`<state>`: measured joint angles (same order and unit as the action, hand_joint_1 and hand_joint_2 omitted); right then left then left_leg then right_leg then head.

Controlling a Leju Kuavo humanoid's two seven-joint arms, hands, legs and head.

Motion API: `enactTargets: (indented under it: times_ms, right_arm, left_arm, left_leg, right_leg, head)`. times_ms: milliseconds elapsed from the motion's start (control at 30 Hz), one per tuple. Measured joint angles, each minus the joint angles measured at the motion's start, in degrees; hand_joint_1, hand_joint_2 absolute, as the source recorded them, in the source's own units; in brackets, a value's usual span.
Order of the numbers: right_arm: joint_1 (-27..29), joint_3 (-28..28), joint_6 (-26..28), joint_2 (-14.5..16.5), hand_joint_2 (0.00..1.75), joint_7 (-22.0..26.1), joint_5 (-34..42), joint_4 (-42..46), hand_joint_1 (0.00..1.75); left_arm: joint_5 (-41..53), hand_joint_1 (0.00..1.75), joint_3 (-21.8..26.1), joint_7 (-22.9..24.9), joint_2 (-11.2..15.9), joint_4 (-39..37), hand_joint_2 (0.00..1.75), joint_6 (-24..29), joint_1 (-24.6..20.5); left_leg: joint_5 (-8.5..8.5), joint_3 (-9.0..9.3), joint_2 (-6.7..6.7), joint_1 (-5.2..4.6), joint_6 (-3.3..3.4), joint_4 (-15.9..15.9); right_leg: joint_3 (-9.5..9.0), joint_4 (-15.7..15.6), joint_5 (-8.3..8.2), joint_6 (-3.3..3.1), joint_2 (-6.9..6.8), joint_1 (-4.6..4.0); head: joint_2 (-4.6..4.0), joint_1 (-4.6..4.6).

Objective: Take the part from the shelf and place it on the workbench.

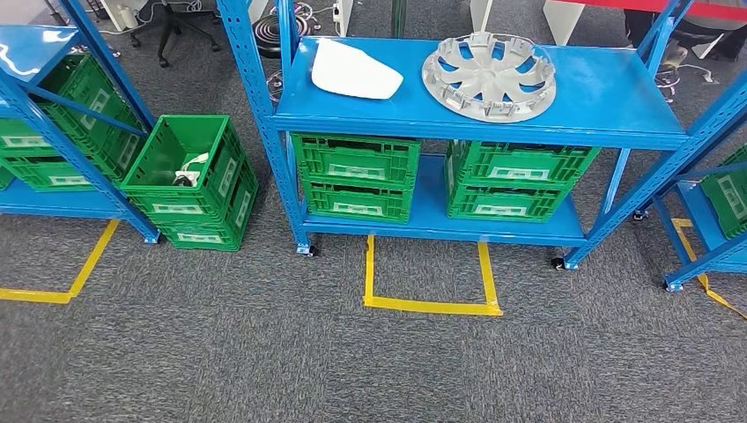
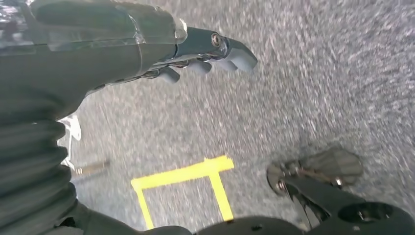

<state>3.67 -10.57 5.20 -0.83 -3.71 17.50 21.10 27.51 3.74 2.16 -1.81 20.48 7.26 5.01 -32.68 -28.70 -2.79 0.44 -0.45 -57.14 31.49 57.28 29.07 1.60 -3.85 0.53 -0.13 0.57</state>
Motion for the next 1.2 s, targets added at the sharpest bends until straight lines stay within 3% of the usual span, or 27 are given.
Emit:
enactTargets:
  times_ms: [300, 333, 433, 467, 600, 900, 1067, 1200]
  right_arm:
    - [-2.30, -8.23, 2.68, -0.87, 1.75, -3.34, 8.73, -1.14, 0.00]
    - [-2.56, -9.22, 2.99, -1.01, 1.31, -3.71, 9.70, -1.30, 0.00]
    - [-3.31, -12.06, 3.94, -1.34, 0.00, -4.52, 12.75, -1.79, 0.00]
    - [-3.56, -12.95, 4.26, -1.44, 0.00, -4.63, 13.84, -1.97, 0.00]
    - [-4.64, -16.26, 5.23, -1.75, 1.75, -3.79, 18.70, -2.61, 0.00]
    - [-8.14, -18.08, 3.84, -2.60, 1.75, 6.78, 29.56, -1.41, 0.00]
    - [-8.74, -17.96, 5.25, -3.28, 1.75, 11.17, 29.21, 4.37, 0.00]
    - [-9.17, -17.93, 7.30, -3.95, 1.75, 11.74, 25.28, 9.82, 0.00]
  left_arm:
    - [14.02, 0.00, 4.26, 1.59, -1.70, -1.67, 1.75, 3.31, -1.96]
    - [15.57, 0.00, 4.71, 1.77, -1.88, -1.89, 1.75, 3.68, -2.19]
    - [20.12, 0.00, 5.99, 2.25, -2.42, -2.53, 0.44, 4.93, -2.82]
    - [21.55, 0.00, 6.46, 2.38, -2.60, -2.76, 0.00, 5.39, -3.04]
    - [26.78, 0.00, 8.71, 2.58, -3.38, -3.78, 0.00, 7.49, -3.98]
    - [32.65, 0.00, 14.06, 0.33, -4.69, -5.32, 0.00, 11.15, -5.76]
    - [33.95, 0.00, 16.89, -1.23, -5.20, -6.03, 0.00, 12.20, -6.60]
    - [34.38, 0.00, 18.52, -2.33, -5.54, -6.33, 0.00, 12.63, -7.01]
  left_leg:
    - [0.00, 0.00, 0.00, 0.00, 0.00, 0.00]
    - [0.00, 0.00, 0.00, 0.00, 0.00, -0.01]
    - [0.00, 0.00, 0.00, -0.01, 0.00, -0.01]
    - [0.00, -0.01, 0.00, -0.01, 0.00, -0.01]
    - [0.00, -0.01, -0.01, 0.00, 0.00, -0.01]
    - [0.01, 0.01, -0.06, -0.01, 0.00, -0.02]
    - [0.01, 0.02, -0.14, -0.01, 0.00, -0.02]
    - [0.01, 0.02, -0.20, 0.00, 0.00, -0.02]
  right_leg:
    - [0.00, 0.00, 0.00, 0.00, 0.00, 0.00]
    - [0.00, 0.00, 0.00, 0.00, 0.00, 0.00]
    - [0.00, 0.00, 0.00, 0.00, 0.00, 0.00]
    - [0.00, 0.00, 0.00, 0.00, 0.00, 0.00]
    - [0.00, 0.00, 0.00, 0.00, 0.00, 0.00]
    - [-0.04, 0.00, -0.02, 0.01, 0.00, 0.01]
    - [-0.04, 0.00, -0.02, 0.01, 0.01, 0.00]
    - [-0.04, 0.00, -0.02, 0.01, 0.02, 0.00]
  head:
    - [0.00, 0.00]
    - [0.00, 0.00]
    - [0.00, 0.00]
    - [0.00, 0.00]
    - [0.00, 0.00]
    - [0.00, 0.00]
    - [0.00, 0.01]
    - [0.00, 0.01]
